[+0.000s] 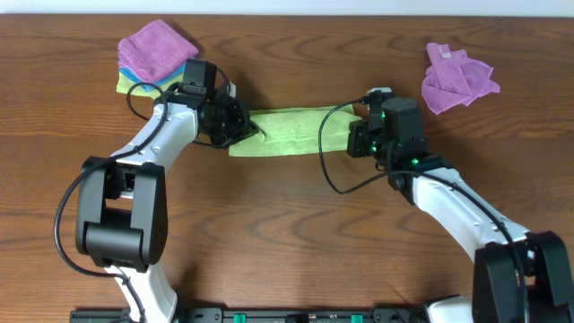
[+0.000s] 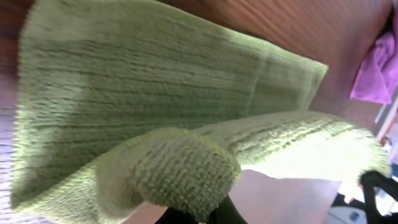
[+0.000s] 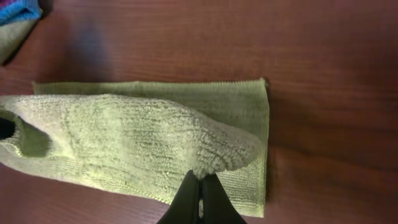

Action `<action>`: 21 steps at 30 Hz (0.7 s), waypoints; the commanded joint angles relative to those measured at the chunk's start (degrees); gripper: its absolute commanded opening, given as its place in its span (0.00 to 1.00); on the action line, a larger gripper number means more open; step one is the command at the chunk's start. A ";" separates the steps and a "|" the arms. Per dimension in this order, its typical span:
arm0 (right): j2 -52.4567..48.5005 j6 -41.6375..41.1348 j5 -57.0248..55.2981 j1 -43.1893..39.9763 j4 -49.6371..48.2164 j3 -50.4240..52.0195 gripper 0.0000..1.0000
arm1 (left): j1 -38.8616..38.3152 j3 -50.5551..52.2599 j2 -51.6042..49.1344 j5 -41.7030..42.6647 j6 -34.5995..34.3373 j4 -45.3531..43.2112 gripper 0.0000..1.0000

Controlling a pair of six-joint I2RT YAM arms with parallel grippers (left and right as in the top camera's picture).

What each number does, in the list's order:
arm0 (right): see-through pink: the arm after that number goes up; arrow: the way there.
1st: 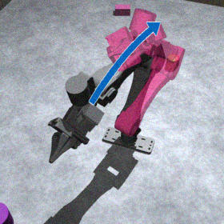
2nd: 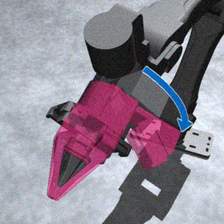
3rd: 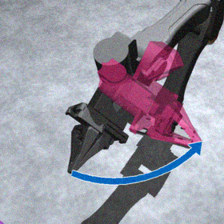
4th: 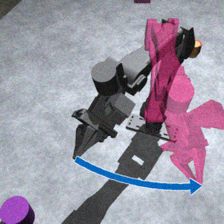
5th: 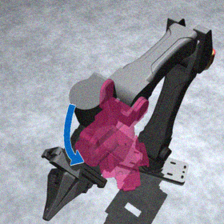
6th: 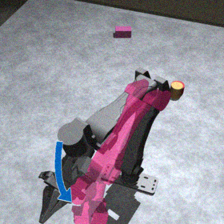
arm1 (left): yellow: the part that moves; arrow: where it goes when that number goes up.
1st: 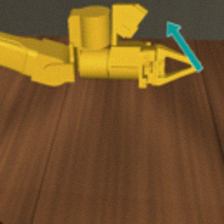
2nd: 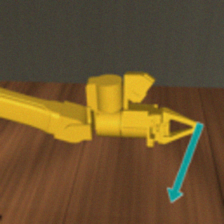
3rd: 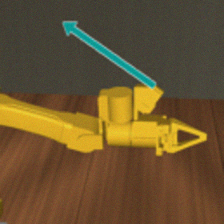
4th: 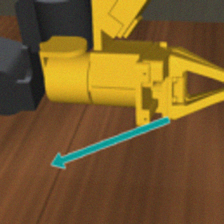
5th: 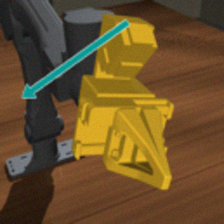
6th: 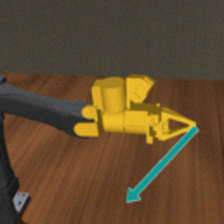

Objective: Fold the cloth

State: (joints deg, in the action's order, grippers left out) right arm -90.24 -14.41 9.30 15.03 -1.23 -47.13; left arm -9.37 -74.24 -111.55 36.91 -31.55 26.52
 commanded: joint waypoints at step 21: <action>-7.30 2.51 -1.01 0.44 -5.22 -0.11 0.01 | 0.46 -0.72 -5.33 -13.22 4.20 -4.74 0.06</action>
State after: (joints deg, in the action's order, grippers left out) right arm -97.12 -13.28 9.19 15.07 -6.50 -47.13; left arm -9.37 -74.24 -115.96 26.70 -29.45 21.78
